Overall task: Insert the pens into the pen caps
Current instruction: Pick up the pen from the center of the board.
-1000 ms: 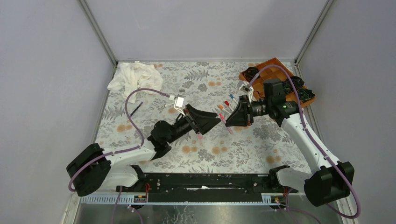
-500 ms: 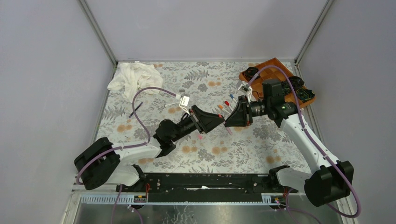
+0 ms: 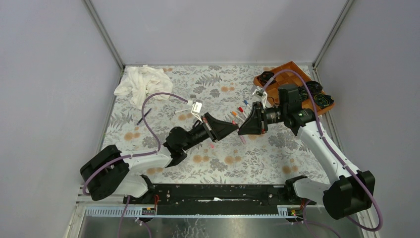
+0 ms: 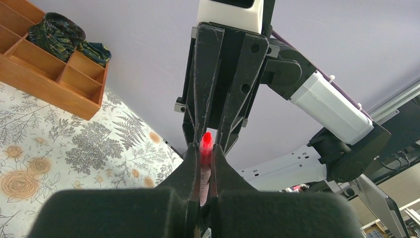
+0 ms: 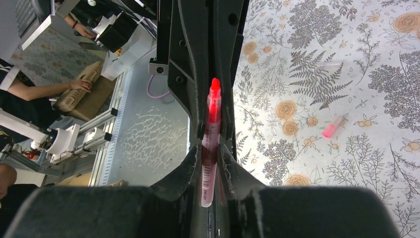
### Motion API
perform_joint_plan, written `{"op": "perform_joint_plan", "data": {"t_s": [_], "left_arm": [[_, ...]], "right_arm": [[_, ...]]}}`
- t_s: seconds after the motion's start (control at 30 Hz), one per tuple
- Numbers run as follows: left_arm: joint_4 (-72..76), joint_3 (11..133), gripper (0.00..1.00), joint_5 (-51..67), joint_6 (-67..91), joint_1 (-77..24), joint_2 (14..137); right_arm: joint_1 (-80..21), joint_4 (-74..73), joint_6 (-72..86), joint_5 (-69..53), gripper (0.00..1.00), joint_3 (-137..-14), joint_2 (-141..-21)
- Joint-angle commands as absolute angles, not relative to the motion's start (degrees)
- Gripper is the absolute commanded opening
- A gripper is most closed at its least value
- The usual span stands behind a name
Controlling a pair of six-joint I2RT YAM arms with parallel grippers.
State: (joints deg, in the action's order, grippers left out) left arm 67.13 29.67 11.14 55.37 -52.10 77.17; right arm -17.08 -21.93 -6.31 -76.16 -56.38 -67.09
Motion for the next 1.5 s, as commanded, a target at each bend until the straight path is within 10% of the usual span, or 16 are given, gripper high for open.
{"op": "perform_joint_plan", "data": {"t_s": [0.0,0.6,1.1,1.47], "left_arm": [[70.5,29.9,0.00,9.6,55.5,-52.6,75.3],[66.9,30.0,0.00,6.3,50.2,-53.1,71.4],[71.6,32.7,0.00,3.0,50.4,-56.2,77.1],[76.5,33.4,0.00,0.3,51.2,-56.5,80.4]], "right_arm": [[-18.3,-19.8,-6.7,-78.1,0.22,-56.0,-66.0],[-18.3,-18.9,-5.6,-81.5,0.74,-55.0,-64.9],[-20.1,-6.9,5.9,-80.2,0.71,-50.1,-64.9],[-21.8,-4.1,8.3,-79.5,0.43,-48.6,-65.6]]}}
